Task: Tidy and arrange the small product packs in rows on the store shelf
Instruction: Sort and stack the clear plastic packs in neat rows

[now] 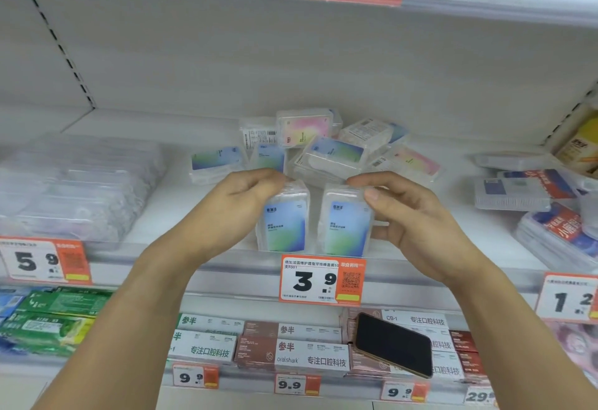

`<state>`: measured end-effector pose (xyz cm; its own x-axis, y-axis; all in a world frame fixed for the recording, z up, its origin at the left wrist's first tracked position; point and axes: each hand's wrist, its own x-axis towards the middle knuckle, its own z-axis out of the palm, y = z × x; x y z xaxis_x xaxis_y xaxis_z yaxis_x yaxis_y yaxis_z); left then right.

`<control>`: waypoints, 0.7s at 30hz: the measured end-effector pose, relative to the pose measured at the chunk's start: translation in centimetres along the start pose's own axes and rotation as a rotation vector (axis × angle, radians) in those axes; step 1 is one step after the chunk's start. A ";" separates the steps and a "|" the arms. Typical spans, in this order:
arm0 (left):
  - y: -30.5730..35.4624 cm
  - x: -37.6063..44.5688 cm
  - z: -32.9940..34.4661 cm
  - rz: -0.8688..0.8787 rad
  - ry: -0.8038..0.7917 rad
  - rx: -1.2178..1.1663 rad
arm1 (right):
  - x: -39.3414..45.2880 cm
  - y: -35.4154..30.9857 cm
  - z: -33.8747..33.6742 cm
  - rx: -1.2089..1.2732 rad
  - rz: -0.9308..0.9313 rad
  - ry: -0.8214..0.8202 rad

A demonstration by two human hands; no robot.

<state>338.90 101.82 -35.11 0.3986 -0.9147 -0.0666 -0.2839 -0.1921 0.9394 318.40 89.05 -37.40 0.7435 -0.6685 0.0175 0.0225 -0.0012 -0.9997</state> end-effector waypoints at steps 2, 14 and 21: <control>0.0 -0.1 0.0 -0.001 -0.042 0.048 | 0.0 0.0 0.0 0.011 0.010 -0.040; -0.3 -0.3 -0.8 -0.031 -0.123 0.060 | -0.3 0.1 0.4 0.003 0.031 -0.164; -0.4 -0.2 -1.3 -0.041 -0.079 0.044 | -0.1 0.1 1.1 -0.049 0.030 -0.177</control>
<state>340.06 102.57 -35.01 0.3411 -0.9306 -0.1327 -0.3073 -0.2438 0.9198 319.02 89.91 -37.45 0.8494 -0.5275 -0.0148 -0.0309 -0.0218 -0.9993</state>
